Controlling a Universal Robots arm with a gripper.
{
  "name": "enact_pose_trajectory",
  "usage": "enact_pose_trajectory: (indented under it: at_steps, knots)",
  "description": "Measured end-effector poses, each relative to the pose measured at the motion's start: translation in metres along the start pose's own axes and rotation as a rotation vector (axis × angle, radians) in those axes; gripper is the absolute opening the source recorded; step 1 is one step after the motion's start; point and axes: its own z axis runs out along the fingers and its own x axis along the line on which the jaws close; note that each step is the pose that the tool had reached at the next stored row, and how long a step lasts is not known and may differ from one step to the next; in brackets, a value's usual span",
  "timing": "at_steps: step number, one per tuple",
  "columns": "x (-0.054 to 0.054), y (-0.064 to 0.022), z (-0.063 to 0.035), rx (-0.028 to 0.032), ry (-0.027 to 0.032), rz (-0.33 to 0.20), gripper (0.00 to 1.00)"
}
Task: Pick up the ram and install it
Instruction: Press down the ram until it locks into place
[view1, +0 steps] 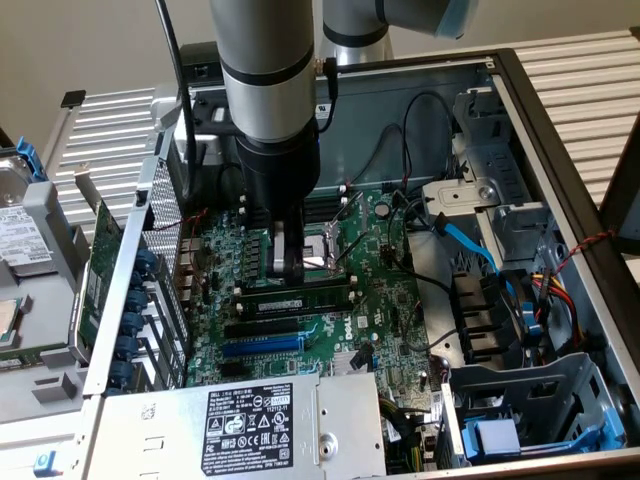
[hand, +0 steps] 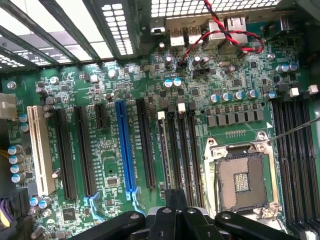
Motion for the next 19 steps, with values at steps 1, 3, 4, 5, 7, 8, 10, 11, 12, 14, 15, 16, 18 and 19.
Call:
enact_pose_trajectory:
  at_steps: [1,3,4,5,7,8,10,11,12,14,15,16,18,19]
  knots:
    - [0.0000,0.0000,0.0000,0.0008,-0.0001,0.013,0.11]
    - [0.0000,0.0000,0.0000,0.0022,-0.0001,0.038,0.11]
    - [0.0000,0.0000,0.0000,0.0030,-0.0001,0.051,0.11]
    - [0.0000,0.0000,0.0000,0.0037,-0.0002,0.063,0.11]
    - [0.0000,0.0000,0.0000,0.0050,-0.0002,0.087,0.11]
    - [0.0000,0.0000,0.0000,0.0057,-0.0001,0.098,0.11]
    - [0.0000,0.0000,0.0000,0.0070,0.0003,0.121,0.11]
    - [0.0000,0.0000,0.0000,0.0075,0.0005,0.132,0.11]
    - [0.0000,0.0000,0.0000,0.0081,0.0007,0.144,0.11]
    - [0.0000,0.0000,0.0000,0.0093,0.0016,0.165,0.11]
    - [0.0000,0.0000,0.0000,0.0099,0.0023,0.175,0.11]
    - [0.0000,0.0000,0.0000,0.0106,0.0029,0.186,0.11]
    - [0.0000,0.0000,0.0000,0.0121,0.0034,0.209,0.11]
    - [0.0000,0.0000,0.0000,0.0129,0.0033,0.222,0.11]
